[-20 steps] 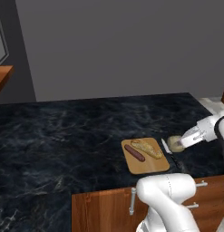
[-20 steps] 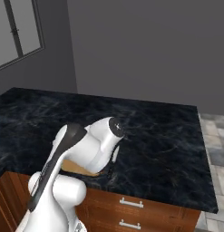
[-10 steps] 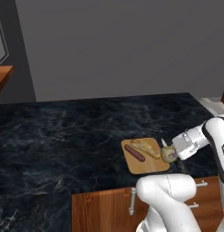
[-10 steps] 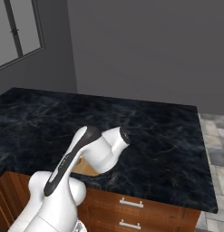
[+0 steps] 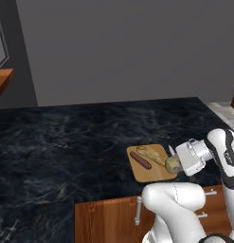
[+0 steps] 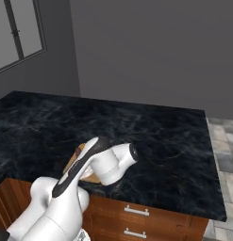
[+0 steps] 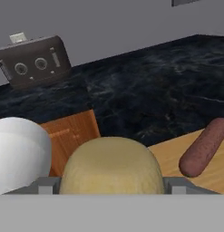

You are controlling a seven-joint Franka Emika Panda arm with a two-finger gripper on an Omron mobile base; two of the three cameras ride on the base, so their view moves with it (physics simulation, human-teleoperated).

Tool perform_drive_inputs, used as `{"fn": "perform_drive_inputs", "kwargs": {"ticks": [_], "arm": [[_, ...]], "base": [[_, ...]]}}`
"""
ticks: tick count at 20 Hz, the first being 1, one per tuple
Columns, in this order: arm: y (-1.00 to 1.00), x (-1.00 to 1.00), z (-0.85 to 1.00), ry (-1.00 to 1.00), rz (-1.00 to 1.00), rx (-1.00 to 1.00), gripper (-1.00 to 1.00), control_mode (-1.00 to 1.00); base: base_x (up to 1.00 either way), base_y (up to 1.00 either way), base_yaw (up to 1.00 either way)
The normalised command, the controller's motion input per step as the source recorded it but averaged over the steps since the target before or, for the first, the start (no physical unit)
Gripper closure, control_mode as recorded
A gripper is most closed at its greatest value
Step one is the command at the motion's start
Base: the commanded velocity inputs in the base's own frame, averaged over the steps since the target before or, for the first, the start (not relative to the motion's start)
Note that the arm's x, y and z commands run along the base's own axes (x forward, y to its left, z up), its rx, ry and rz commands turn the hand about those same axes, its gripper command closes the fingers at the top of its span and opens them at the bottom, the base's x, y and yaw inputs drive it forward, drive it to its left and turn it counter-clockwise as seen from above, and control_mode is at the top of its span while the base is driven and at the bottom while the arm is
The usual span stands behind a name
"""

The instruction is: Retrieve the sausage and cheese from the fridge and place them on the cutting board on the counter.

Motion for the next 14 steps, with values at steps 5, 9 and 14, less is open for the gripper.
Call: {"fn": "perform_drive_inputs", "kwargs": {"ticks": [5,9,14], "arm": [[0.02,0.24,-0.33,-0.05,-0.09,0.04,1.0,-1.0],[0.03,0.34,-0.24,0.0,0.0,0.0,1.0,-1.0],[-0.01,0.35,-0.22,0.0,0.03,0.0,1.0,-1.0]], "base": [[0.0,0.0,0.0],[0.0,0.0,0.0],[0.0,0.0,0.0]]}}
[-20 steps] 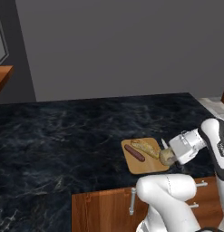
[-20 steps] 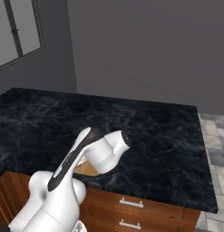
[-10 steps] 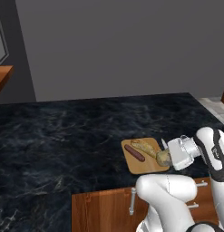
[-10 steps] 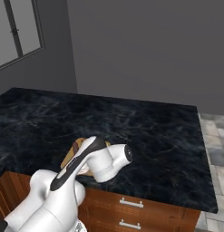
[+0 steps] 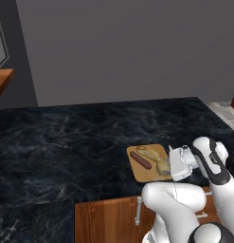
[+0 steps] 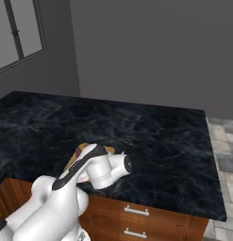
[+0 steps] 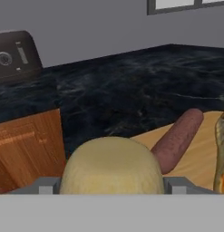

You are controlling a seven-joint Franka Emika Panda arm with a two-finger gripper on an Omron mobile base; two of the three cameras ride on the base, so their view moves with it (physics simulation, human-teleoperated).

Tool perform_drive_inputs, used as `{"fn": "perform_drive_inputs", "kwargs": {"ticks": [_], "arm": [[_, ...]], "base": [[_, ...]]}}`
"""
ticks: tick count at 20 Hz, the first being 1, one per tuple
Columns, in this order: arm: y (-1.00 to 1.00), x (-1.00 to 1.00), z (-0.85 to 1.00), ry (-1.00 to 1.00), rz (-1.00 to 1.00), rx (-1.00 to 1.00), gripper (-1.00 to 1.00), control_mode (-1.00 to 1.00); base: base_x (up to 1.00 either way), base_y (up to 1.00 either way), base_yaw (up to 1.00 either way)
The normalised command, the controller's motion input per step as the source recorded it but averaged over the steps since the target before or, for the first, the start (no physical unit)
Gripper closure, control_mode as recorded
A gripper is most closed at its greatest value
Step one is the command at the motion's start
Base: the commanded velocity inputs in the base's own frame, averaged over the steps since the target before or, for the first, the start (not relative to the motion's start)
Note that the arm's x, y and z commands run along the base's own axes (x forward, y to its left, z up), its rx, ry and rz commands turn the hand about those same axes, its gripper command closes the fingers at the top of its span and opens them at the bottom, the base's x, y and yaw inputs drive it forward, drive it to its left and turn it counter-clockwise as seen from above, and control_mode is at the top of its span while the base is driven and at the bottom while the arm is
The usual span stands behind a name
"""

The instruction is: Retrieve the sausage and cheese from the fridge and place them on the cutting board on the counter.

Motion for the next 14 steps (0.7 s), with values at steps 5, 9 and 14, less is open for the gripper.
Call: {"fn": "perform_drive_inputs", "kwargs": {"ticks": [5,9,14], "arm": [[-0.01,0.33,-0.28,-0.02,0.02,-0.01,1.0,-1.0],[-0.08,0.26,-0.32,-0.06,0.02,-0.01,1.0,-1.0],[-0.05,0.15,-0.35,-0.08,0.02,-0.03,1.0,-1.0]], "base": [[0.0,0.0,0.0],[0.0,0.0,0.0],[0.0,0.0,0.0]]}}
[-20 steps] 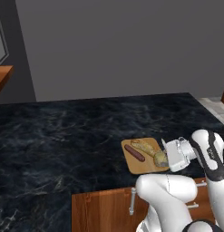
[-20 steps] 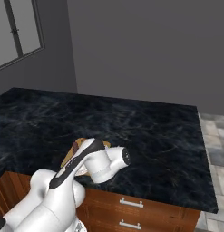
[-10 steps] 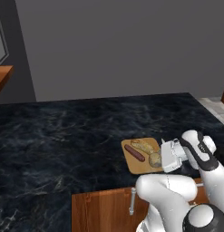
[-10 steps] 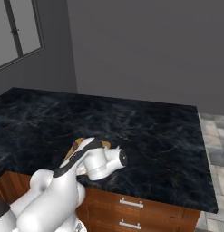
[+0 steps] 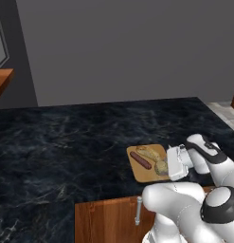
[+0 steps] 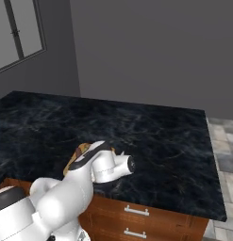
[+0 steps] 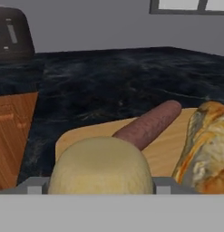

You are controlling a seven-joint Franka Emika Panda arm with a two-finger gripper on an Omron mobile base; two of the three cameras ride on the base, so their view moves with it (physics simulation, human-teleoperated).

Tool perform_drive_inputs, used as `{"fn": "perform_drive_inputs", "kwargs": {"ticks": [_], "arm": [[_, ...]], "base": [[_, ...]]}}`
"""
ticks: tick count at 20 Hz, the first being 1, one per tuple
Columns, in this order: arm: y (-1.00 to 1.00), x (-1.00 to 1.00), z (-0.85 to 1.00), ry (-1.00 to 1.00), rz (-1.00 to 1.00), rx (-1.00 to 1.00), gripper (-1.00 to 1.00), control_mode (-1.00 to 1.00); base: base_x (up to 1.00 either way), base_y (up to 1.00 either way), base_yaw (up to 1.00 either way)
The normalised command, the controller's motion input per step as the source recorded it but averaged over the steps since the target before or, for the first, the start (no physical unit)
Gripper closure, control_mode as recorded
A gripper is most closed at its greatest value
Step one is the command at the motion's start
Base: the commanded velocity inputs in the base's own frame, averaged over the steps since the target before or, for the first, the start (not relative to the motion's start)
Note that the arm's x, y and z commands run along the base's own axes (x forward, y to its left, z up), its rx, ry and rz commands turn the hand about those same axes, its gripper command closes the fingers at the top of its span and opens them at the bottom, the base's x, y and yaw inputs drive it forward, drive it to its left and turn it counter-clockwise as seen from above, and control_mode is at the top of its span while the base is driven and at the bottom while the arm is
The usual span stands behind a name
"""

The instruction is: Retrieve the sausage and cheese from the fridge and place them on the cutting board on the counter.

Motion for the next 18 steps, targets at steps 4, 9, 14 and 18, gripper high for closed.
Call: {"fn": "perform_drive_inputs", "kwargs": {"ticks": [4,9,14,18], "arm": [[0.0,0.24,-0.3,-0.05,0.0,-0.04,1.0,-1.0],[0.09,-0.01,-0.34,-0.08,0.0,-0.09,1.0,-1.0],[0.04,-0.04,-0.26,-0.11,0.0,-0.07,-1.0,-1.0],[0.0,-0.04,-0.06,-0.03,0.0,0.0,-1.0,-1.0]], "base": [[0.0,0.0,0.0],[0.0,0.0,0.0],[0.0,0.0,0.0],[0.0,0.0,0.0]]}}
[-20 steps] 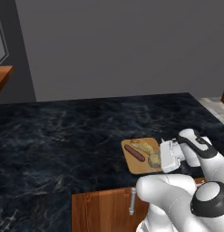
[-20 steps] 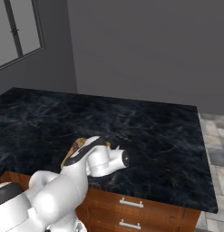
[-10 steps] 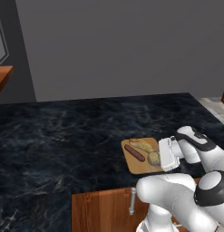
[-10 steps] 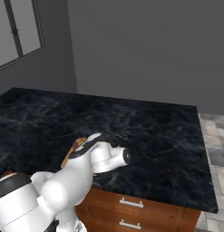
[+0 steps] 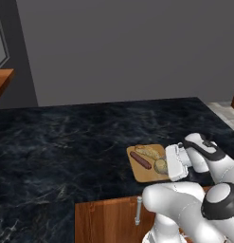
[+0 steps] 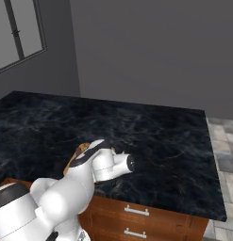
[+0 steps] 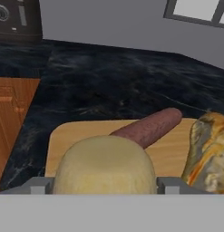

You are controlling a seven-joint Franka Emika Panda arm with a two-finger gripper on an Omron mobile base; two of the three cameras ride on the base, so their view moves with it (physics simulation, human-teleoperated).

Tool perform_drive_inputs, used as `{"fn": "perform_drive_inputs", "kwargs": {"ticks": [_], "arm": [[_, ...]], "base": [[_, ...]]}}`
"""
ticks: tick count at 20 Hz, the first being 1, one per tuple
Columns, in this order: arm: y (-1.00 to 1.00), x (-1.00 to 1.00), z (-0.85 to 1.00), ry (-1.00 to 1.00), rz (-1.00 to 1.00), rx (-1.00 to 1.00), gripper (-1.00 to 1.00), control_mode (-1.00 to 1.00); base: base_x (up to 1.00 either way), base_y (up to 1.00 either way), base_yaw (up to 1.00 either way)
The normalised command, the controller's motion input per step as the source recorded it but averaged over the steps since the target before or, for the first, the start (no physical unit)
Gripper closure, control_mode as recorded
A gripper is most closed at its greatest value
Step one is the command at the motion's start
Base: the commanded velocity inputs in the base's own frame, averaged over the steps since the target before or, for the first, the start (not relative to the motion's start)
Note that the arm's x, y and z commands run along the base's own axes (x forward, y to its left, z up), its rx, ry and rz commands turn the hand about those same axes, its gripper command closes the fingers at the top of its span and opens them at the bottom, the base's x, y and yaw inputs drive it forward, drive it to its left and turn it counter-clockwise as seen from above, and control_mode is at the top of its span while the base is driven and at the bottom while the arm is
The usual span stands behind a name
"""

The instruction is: Retrieve the sausage and cheese from the fridge and place them on the cutting board on the counter.

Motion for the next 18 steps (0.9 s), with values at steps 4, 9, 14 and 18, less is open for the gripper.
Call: {"fn": "perform_drive_inputs", "kwargs": {"ticks": [4,9,14,18], "arm": [[0.0,-0.07,0.0,-0.01,0.0,0.0,-1.0,-1.0],[0.0,-0.07,0.07,-0.02,0.0,0.0,-1.0,-1.0],[0.0,-0.1,0.23,0.0,0.0,0.0,-1.0,-1.0],[0.0,-0.11,0.38,0.0,0.0,0.0,-1.0,-1.0]], "base": [[0.0,0.0,0.0],[0.0,0.0,0.0],[0.0,0.0,0.0],[0.0,0.0,0.0]]}}
